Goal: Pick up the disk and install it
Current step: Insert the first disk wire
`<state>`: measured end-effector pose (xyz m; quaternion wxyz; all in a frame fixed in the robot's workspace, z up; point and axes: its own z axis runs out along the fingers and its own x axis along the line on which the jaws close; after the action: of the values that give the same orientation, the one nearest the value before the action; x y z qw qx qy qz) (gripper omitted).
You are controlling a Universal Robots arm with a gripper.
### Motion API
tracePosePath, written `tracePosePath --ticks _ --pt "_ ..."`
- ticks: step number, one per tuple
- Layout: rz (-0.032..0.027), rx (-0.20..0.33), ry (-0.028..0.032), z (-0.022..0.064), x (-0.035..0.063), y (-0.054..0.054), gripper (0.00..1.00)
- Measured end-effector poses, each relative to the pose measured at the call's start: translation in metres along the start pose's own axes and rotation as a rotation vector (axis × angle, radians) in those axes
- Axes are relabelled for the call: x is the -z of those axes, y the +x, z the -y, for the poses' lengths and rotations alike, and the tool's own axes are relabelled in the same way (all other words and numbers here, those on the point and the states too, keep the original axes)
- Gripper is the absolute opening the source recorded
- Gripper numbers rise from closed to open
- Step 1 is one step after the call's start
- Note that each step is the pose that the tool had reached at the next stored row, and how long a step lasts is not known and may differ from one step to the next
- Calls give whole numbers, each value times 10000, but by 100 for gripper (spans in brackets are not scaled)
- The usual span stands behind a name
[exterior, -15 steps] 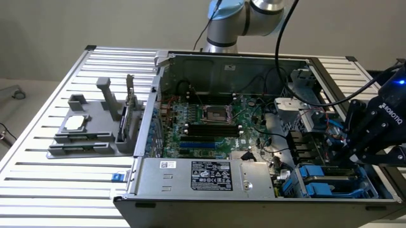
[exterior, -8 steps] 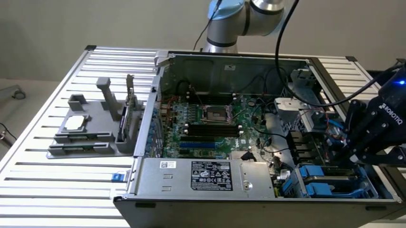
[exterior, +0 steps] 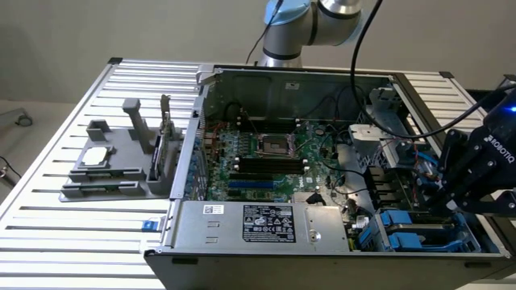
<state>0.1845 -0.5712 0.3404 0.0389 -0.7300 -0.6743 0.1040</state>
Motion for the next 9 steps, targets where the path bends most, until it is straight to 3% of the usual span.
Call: tracePosePath --ticks 9 --pt "-170 250 -128 17 -8 -6 16"
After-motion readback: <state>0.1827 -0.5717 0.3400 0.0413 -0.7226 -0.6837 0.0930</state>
